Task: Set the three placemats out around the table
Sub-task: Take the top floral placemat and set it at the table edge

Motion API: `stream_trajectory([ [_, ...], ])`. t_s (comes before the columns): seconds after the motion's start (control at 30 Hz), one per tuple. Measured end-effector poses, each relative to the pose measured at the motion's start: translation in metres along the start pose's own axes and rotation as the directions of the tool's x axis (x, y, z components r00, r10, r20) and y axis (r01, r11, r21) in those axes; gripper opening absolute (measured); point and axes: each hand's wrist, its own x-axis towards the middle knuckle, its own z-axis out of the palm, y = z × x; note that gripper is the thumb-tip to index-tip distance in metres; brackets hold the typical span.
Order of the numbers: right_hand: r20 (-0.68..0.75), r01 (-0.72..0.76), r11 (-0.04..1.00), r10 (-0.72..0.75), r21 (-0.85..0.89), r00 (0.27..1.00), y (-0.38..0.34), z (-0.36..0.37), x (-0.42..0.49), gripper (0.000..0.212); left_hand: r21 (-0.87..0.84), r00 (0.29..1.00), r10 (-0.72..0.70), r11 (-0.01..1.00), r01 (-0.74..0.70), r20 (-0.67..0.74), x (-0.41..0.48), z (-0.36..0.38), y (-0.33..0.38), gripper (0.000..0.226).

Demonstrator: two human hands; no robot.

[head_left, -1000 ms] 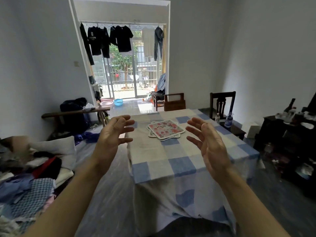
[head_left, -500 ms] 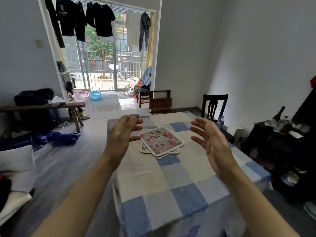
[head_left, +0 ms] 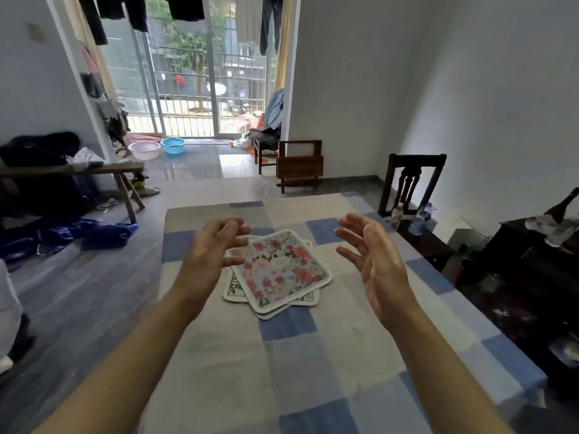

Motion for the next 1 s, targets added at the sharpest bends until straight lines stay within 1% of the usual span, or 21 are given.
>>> stream_trajectory([
  [0.2,0.072,-0.094,0.995,0.091,0.038,0.993,0.046,-0.066,0.097,0.045,0.055,0.988,-0.102,0.992,0.109,-0.115,0.056,0.072,-0.035,0.038],
  [0.3,0.105,-0.124,0.991,0.118,0.049,0.987,0.064,-0.08,0.135,0.044,0.052,0.98,-0.126,0.989,0.136,-0.156,0.08,0.091,-0.043,0.05],
  [0.37,0.118,-0.138,0.988,0.13,0.062,0.984,0.077,-0.082,0.156,0.045,0.048,0.974,-0.132,0.989,0.143,-0.185,0.094,0.094,-0.049,0.053],
  [0.47,0.138,-0.176,0.982,0.165,0.068,0.977,0.096,-0.077,0.18,0.043,0.064,0.968,-0.139,0.986,0.155,-0.208,0.11,0.091,-0.067,0.049],
  [0.6,0.147,-0.199,0.98,0.198,-0.004,0.969,0.114,-0.07,0.201,0.042,0.044,0.95,-0.2,0.975,0.216,-0.241,0.13,0.084,-0.093,0.046],
  [0.7,0.135,-0.21,0.973,0.222,-0.096,0.966,0.124,-0.065,0.218,0.036,0.0,0.934,-0.237,0.969,0.246,-0.266,0.149,0.079,-0.111,0.036],
  [0.77,0.132,-0.198,0.969,0.217,-0.146,0.967,0.133,-0.064,0.23,0.036,-0.006,0.928,-0.242,0.968,0.25,-0.283,0.16,0.079,-0.122,0.036],
  [0.87,0.136,-0.209,0.964,0.232,-0.163,0.963,0.152,-0.063,0.246,0.043,-0.015,0.911,-0.272,0.96,0.281,-0.31,0.172,0.078,-0.136,0.037],
  [0.93,0.147,-0.222,0.961,0.246,-0.163,0.958,0.171,-0.062,0.256,0.04,-0.012,0.9,-0.287,0.954,0.3,-0.328,0.177,0.077,-0.147,0.038],
  [1.0,0.173,-0.257,0.952,0.284,-0.164,0.943,0.193,-0.058,0.263,0.038,-0.002,0.886,-0.297,0.948,0.317,-0.357,0.177,0.076,-0.16,0.034],
])
